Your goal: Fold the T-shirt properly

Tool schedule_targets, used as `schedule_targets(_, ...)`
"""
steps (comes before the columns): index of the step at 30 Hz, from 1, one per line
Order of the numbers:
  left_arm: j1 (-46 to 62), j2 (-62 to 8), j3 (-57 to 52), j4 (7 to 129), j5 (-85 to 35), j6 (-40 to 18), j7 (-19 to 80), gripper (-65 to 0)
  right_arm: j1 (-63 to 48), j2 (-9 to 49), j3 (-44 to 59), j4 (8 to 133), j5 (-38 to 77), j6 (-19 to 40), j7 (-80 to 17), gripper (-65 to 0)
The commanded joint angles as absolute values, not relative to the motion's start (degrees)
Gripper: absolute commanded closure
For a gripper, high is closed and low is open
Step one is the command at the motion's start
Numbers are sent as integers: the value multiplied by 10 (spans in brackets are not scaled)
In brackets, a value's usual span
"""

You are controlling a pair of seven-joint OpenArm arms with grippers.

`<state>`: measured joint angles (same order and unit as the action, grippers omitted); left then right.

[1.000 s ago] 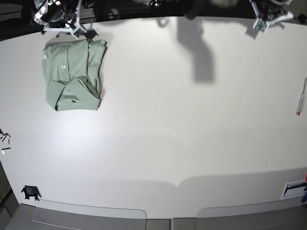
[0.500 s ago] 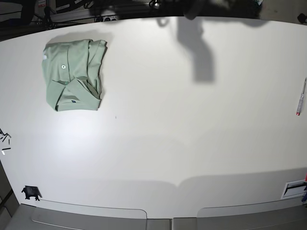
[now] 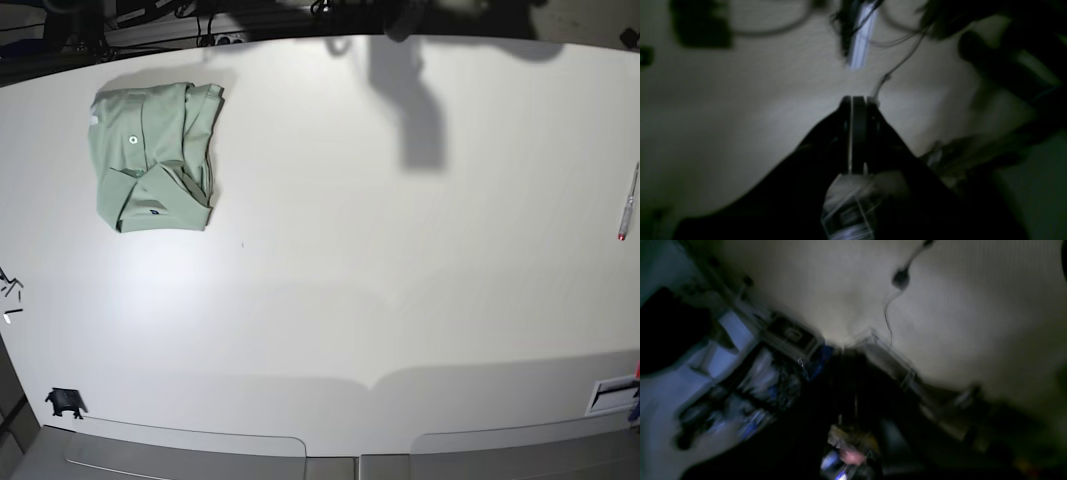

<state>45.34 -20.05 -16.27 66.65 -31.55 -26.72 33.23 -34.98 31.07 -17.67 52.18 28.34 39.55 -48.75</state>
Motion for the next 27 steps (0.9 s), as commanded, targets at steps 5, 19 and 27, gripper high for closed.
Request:
schedule_targets(5, 371, -151, -164, 527, -320, -330, 297, 0, -229, 251, -263, 360, 125, 400, -381, 0)
schedule_targets(19, 283, -105, -164, 412, -55, -298, 96, 0, -112, 139, -315, 311, 128, 181, -288, 0)
schedule_targets(27, 283, -105, -164, 412, 2, -154, 62, 0, -113, 139, -315, 311, 255, 93, -222, 0)
